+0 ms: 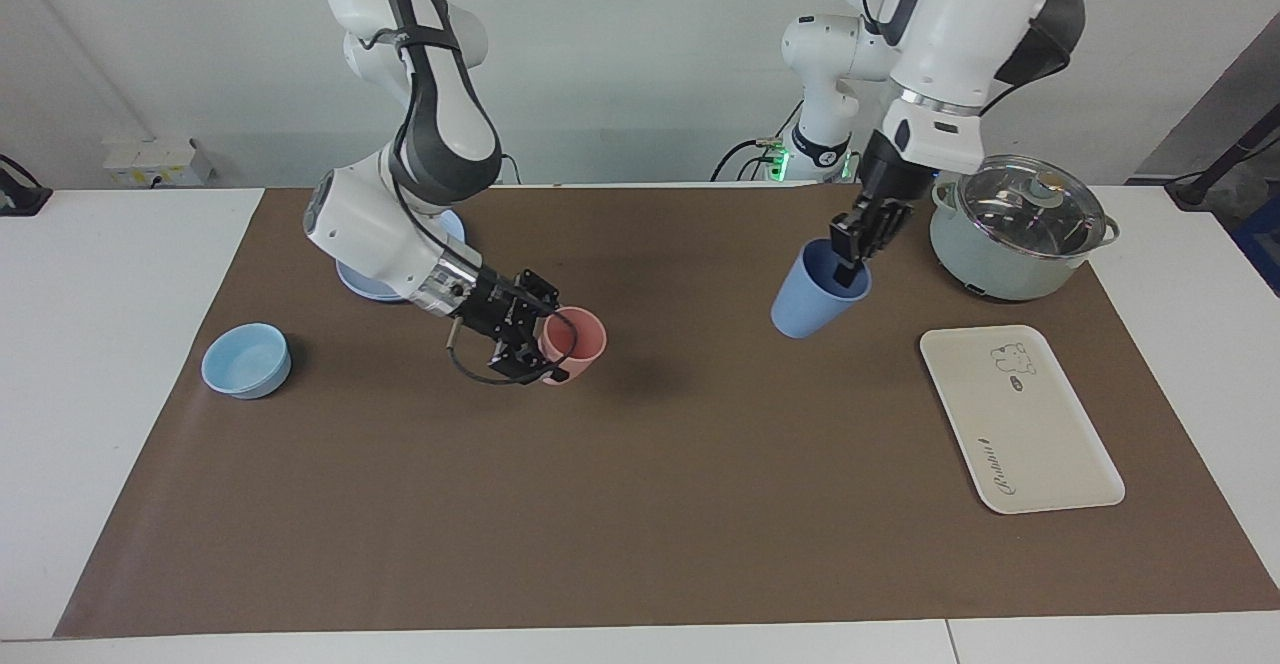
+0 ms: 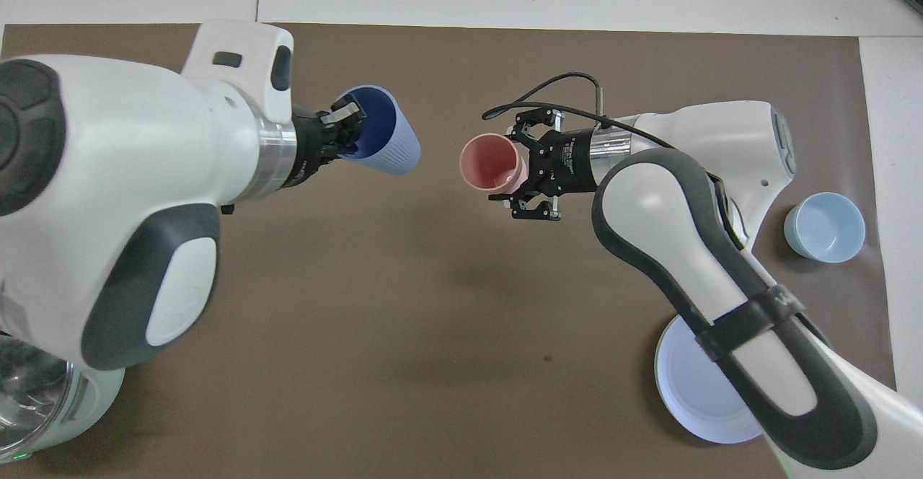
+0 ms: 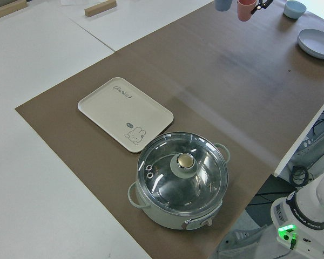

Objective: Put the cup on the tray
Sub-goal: 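Carry the cup to the tray with the left gripper while the right withdraws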

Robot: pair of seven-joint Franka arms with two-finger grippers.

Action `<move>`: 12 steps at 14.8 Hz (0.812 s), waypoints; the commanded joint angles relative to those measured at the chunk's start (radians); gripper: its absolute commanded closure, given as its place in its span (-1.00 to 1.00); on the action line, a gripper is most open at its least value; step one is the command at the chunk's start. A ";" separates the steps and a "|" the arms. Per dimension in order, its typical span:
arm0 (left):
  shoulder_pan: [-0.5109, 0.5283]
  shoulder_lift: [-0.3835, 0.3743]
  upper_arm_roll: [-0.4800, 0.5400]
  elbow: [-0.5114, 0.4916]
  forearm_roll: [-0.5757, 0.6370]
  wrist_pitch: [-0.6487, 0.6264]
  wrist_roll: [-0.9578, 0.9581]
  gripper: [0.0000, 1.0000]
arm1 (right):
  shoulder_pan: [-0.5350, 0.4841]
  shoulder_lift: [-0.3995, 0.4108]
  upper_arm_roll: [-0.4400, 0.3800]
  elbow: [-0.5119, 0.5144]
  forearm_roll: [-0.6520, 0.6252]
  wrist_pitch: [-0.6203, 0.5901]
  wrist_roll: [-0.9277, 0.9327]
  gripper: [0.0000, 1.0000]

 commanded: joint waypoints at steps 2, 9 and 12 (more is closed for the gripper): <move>0.223 -0.088 -0.012 -0.216 -0.010 0.088 0.336 1.00 | -0.158 0.040 0.011 -0.008 0.086 -0.102 -0.116 1.00; 0.475 0.026 -0.012 -0.355 -0.015 0.321 0.733 1.00 | -0.355 0.196 0.013 0.033 0.136 -0.262 -0.356 1.00; 0.466 0.044 -0.012 -0.455 -0.021 0.490 0.751 1.00 | -0.382 0.212 0.010 0.028 0.132 -0.276 -0.437 1.00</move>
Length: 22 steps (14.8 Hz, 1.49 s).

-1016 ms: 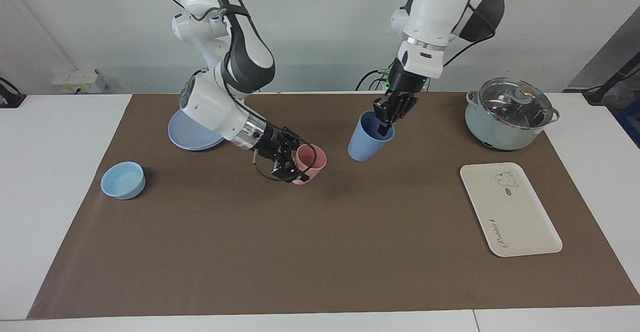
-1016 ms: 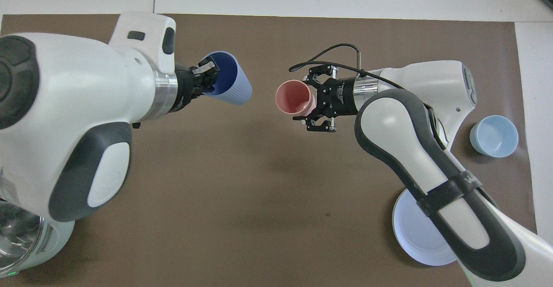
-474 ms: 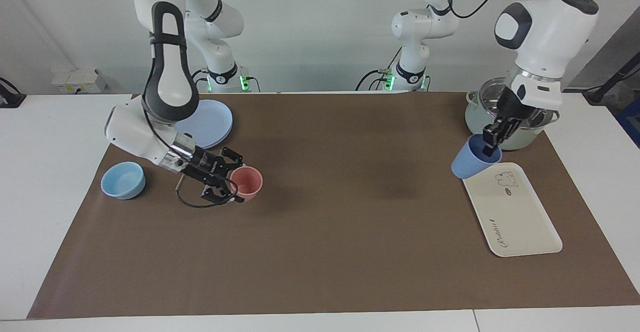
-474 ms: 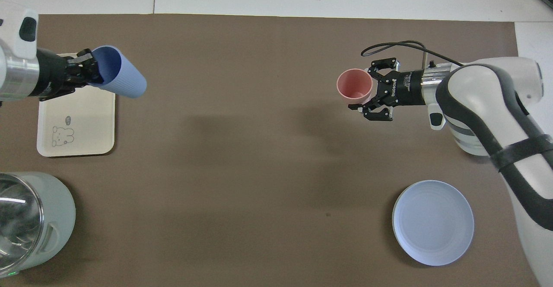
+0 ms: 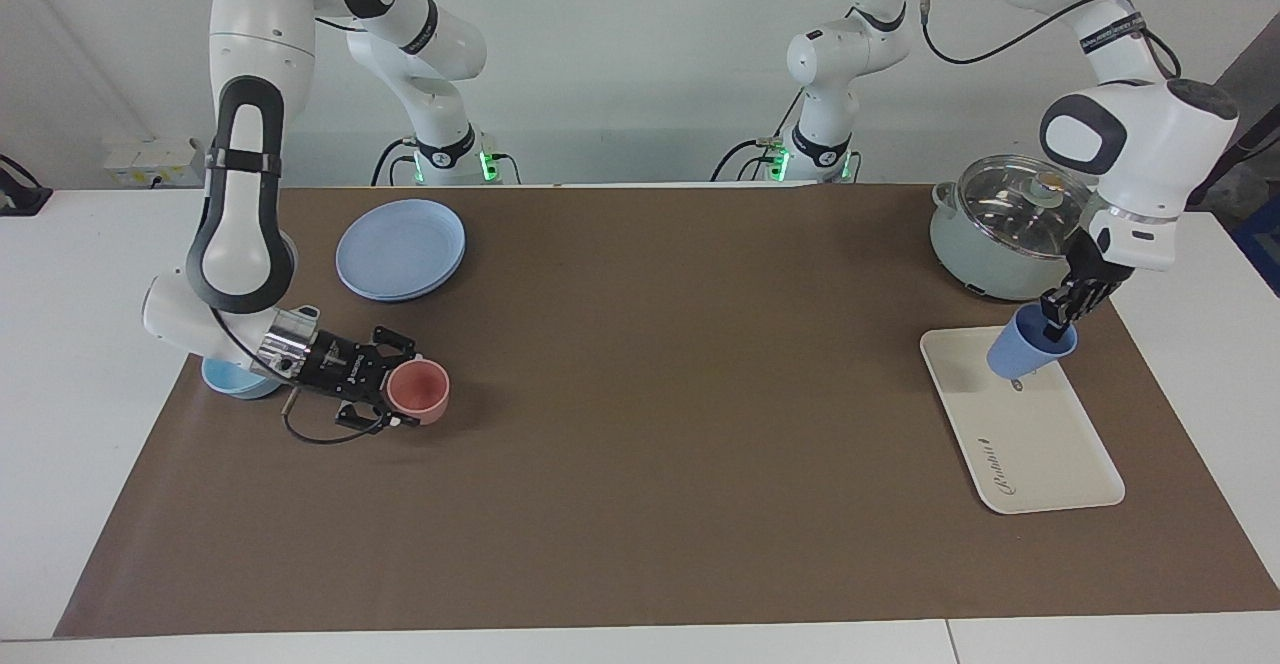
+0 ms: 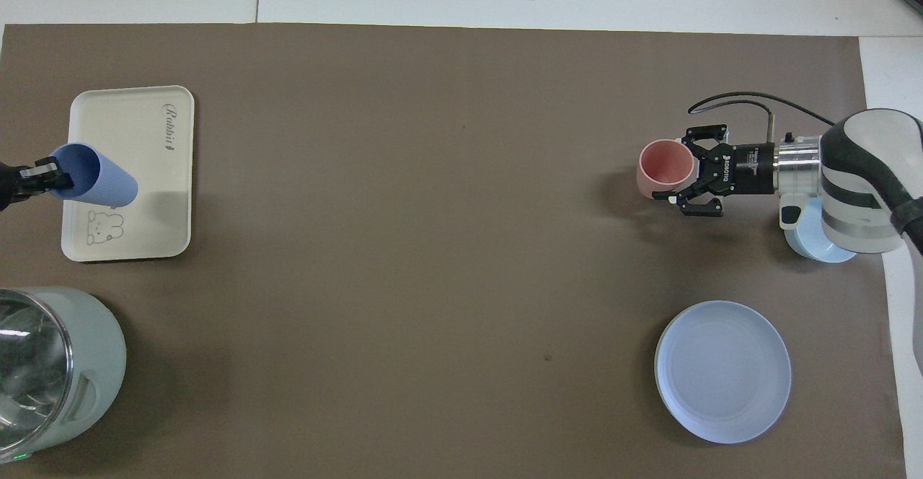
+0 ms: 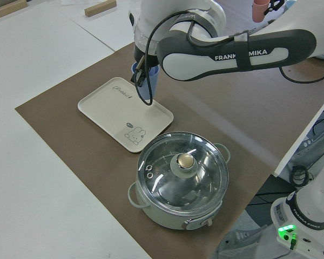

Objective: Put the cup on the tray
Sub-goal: 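Carry the cup to the tray with the left gripper while the right withdraws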

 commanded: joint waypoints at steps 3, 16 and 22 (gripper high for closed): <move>-0.015 0.054 -0.016 -0.062 -0.019 0.153 0.045 1.00 | -0.023 0.012 0.008 0.011 0.023 0.016 -0.040 1.00; -0.111 -0.064 -0.028 0.214 0.026 -0.420 0.053 -1.00 | -0.024 -0.028 -0.027 0.000 -0.282 0.252 -0.334 -0.98; -0.271 -0.100 -0.028 0.227 0.126 -0.539 0.054 -1.00 | -0.018 -0.164 -0.022 -0.013 -0.712 0.201 -0.669 -0.98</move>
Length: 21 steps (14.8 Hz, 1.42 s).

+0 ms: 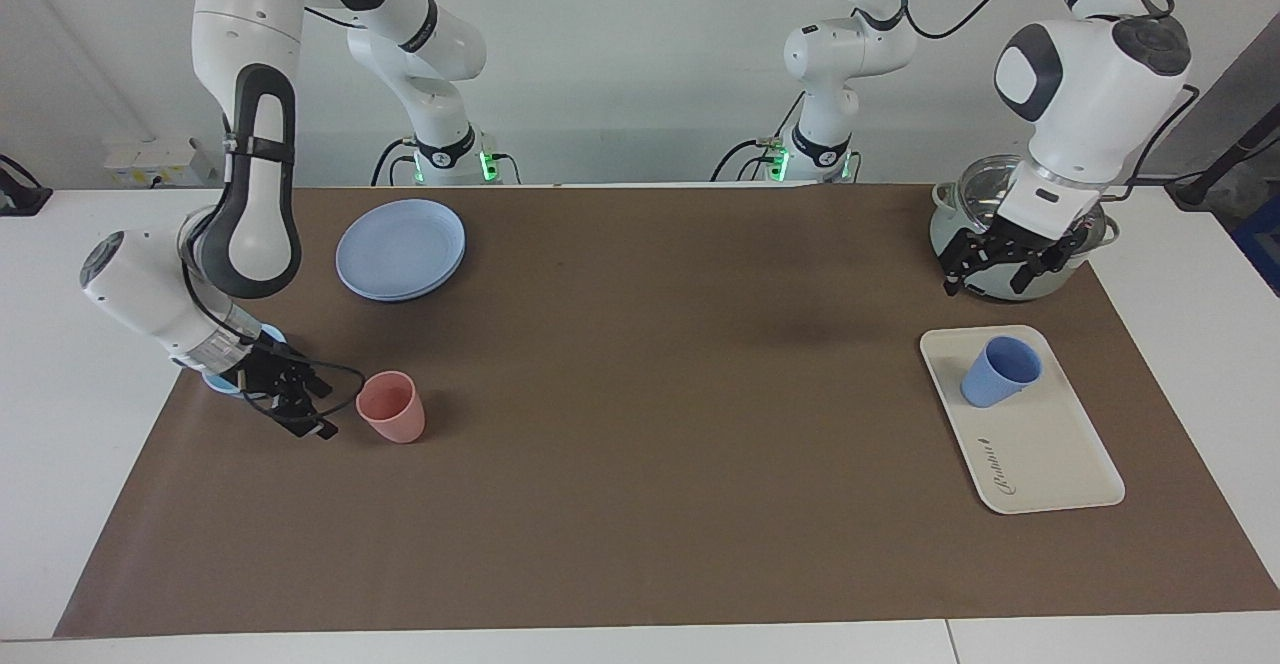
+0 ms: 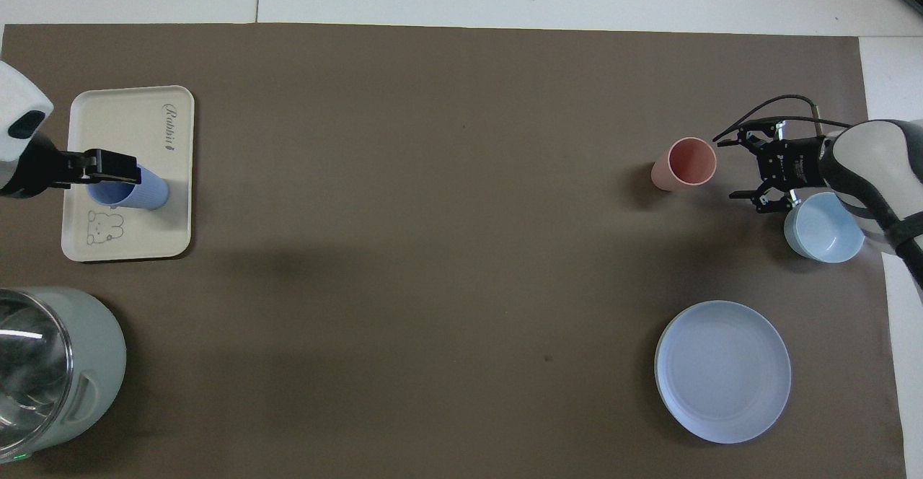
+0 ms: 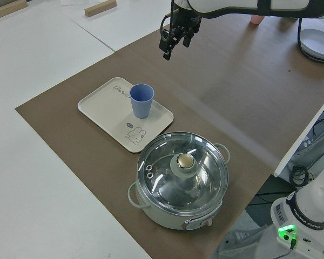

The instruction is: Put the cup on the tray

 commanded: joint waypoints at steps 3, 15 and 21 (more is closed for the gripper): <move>-0.035 -0.080 0.014 0.034 0.027 -0.150 0.025 -1.00 | 0.034 -0.166 0.012 -0.030 -0.190 -0.188 -0.187 -0.99; -0.012 -0.082 0.028 0.151 0.058 -0.366 0.140 -1.00 | 0.217 -0.398 0.038 -0.033 -0.464 -0.432 -0.239 -0.99; 0.008 -0.078 0.031 0.209 -0.025 -0.389 0.076 -1.00 | 0.267 -0.398 0.040 0.080 -0.470 -0.445 -0.245 -0.99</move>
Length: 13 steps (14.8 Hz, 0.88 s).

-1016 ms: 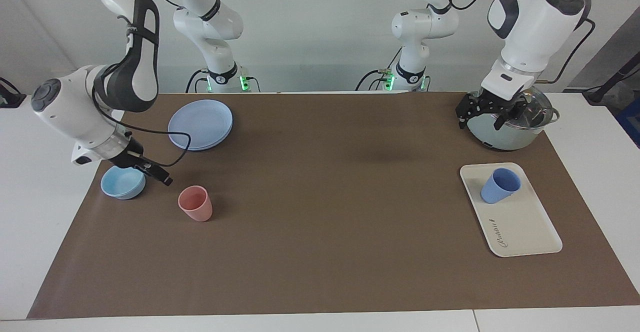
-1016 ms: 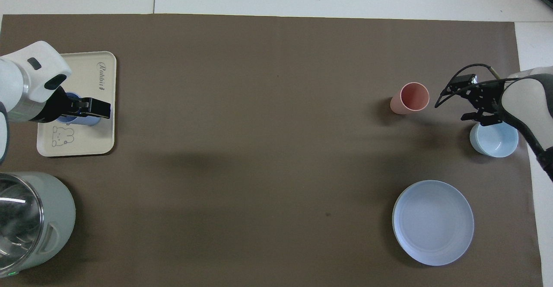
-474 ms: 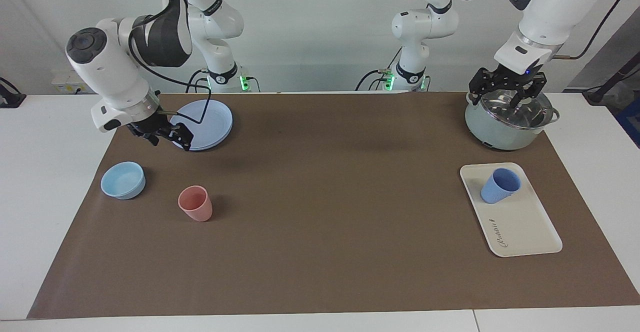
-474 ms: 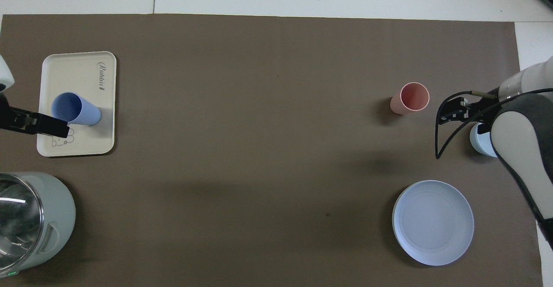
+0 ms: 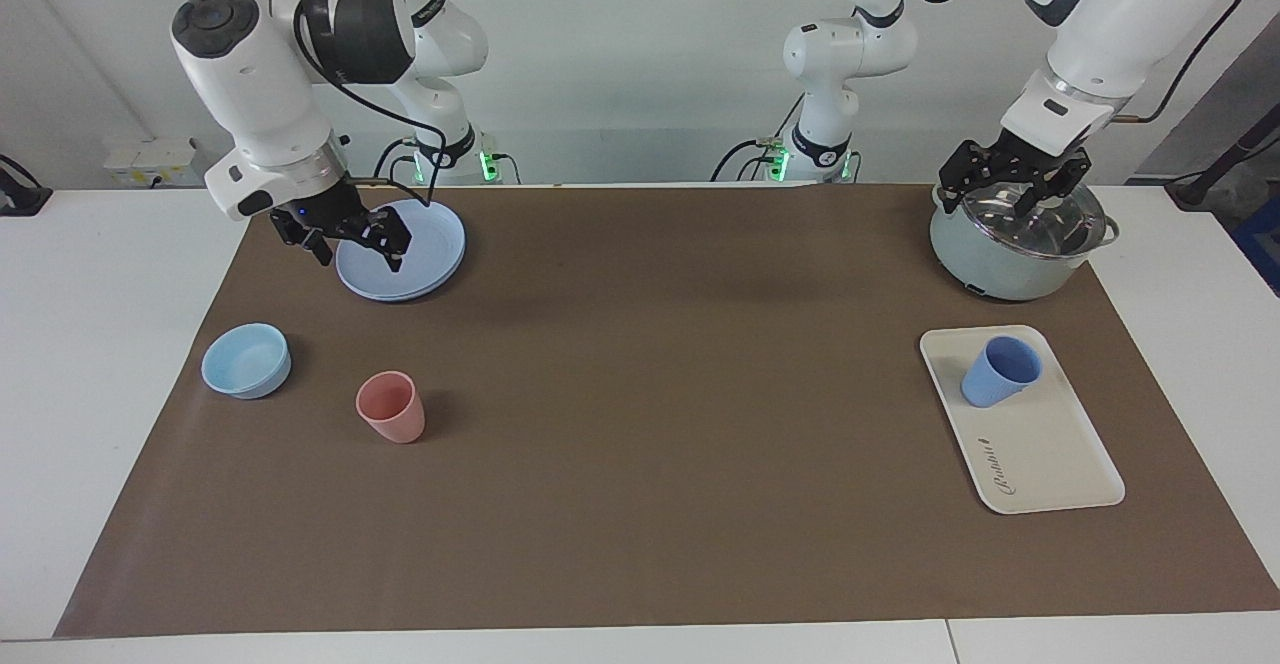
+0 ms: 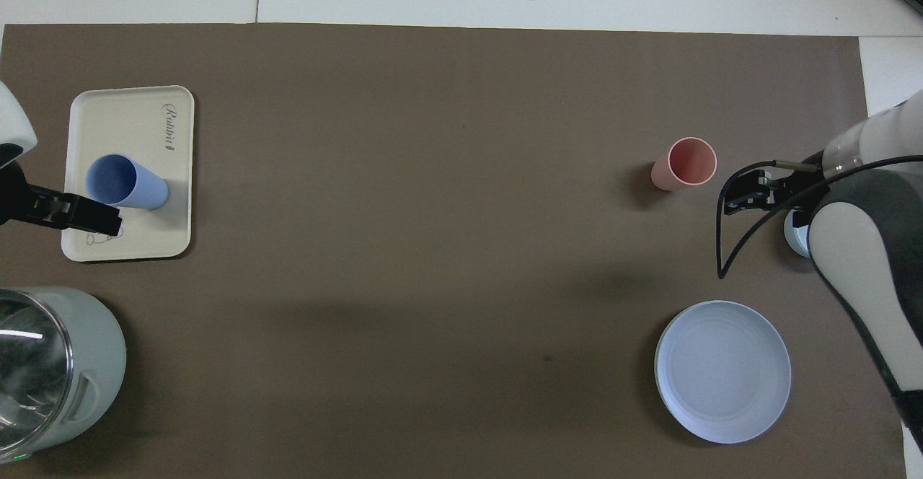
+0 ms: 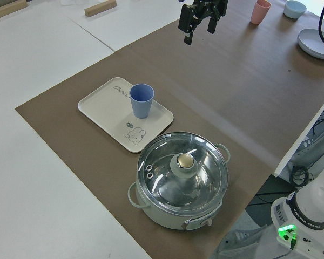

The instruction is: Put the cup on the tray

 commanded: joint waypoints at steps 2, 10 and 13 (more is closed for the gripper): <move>0.015 0.008 -0.003 0.076 -0.012 -0.053 -0.006 -1.00 | -0.001 0.045 0.001 0.140 -0.028 -0.061 -0.055 -0.99; -0.002 -0.019 -0.007 0.008 -0.012 -0.031 -0.016 -1.00 | -0.007 0.055 -0.004 0.246 -0.031 -0.149 -0.092 -0.99; 0.000 -0.019 -0.007 0.007 -0.012 -0.026 -0.014 -1.00 | 0.001 0.016 -0.004 0.203 -0.026 -0.181 -0.106 -0.99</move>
